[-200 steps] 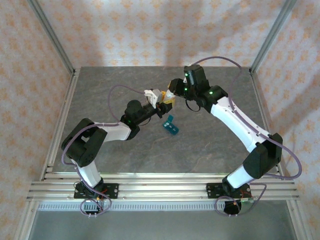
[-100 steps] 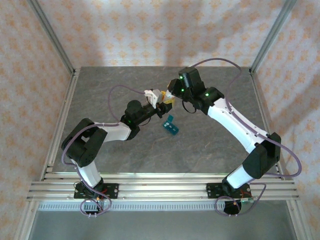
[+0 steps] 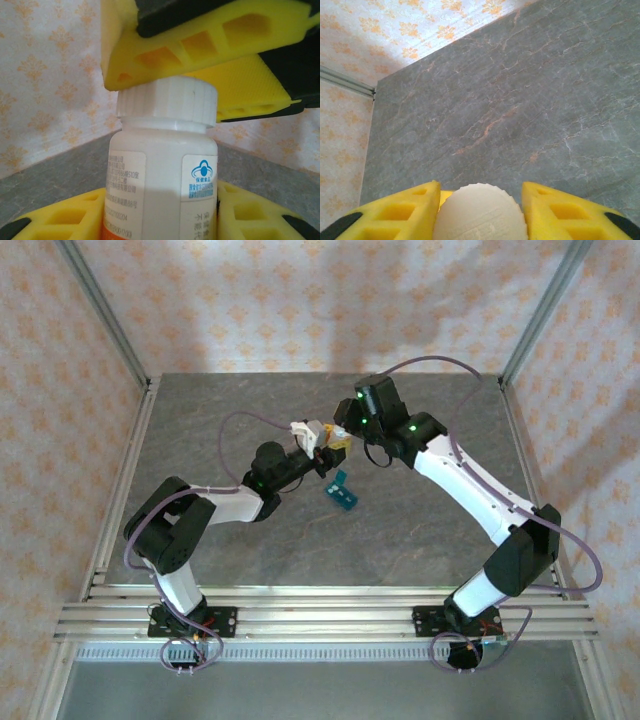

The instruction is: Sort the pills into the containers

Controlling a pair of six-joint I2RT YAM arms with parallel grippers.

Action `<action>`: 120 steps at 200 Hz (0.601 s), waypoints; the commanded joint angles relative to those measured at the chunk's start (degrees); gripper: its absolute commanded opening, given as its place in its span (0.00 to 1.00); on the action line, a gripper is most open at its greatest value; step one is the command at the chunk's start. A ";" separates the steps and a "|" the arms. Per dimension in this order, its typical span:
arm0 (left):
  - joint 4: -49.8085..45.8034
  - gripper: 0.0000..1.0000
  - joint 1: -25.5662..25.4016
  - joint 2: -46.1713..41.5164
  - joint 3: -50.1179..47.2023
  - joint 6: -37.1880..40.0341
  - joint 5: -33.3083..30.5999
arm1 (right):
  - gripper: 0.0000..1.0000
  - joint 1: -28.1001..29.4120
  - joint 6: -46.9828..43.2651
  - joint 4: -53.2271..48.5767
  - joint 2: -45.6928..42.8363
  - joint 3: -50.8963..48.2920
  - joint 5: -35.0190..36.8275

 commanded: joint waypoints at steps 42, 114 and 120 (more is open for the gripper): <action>8.28 0.00 -0.59 -1.06 1.06 0.88 -0.80 | 0.55 2.29 -1.12 -8.11 1.44 2.79 -1.65; 8.22 0.00 -0.58 -1.49 0.35 0.84 -0.53 | 0.83 1.96 -4.52 -10.29 1.46 7.97 -1.31; 8.28 0.00 -0.56 -1.54 0.26 0.74 -0.54 | 0.84 1.81 -4.84 -10.52 1.41 8.56 -1.64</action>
